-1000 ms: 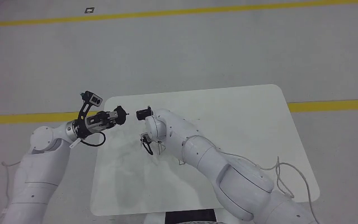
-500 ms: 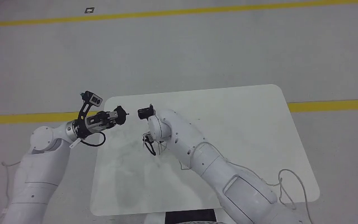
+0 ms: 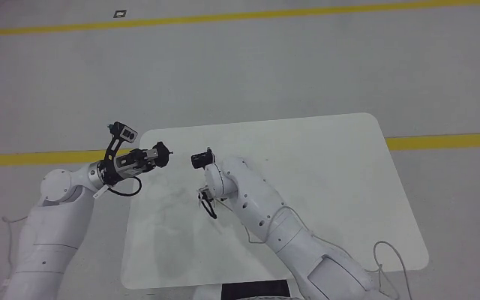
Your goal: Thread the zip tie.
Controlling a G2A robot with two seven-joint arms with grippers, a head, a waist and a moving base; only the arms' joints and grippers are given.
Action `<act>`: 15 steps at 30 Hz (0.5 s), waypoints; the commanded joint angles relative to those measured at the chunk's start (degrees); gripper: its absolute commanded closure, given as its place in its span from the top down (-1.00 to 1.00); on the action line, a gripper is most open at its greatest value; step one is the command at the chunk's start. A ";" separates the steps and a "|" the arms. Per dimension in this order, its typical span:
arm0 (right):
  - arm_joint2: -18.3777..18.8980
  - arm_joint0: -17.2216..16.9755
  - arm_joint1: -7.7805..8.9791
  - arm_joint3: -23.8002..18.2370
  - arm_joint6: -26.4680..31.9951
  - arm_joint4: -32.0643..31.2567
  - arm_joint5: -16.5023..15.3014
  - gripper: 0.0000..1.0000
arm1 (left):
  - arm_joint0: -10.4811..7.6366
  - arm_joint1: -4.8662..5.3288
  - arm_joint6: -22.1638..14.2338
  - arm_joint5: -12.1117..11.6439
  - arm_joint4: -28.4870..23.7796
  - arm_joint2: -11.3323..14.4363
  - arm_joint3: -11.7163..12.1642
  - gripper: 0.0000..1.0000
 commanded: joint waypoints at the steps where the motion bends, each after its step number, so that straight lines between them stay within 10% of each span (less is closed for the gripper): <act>1: -0.39 0.19 -0.05 0.78 -0.88 0.56 0.00 -0.46 | 0.00 0.00 0.00 0.00 0.00 0.00 0.00 -1.00; 15: -2.02 4.47 -1.40 9.71 -6.30 3.73 0.00 -0.60 | 0.00 0.00 0.00 0.00 0.00 0.00 0.00 -1.00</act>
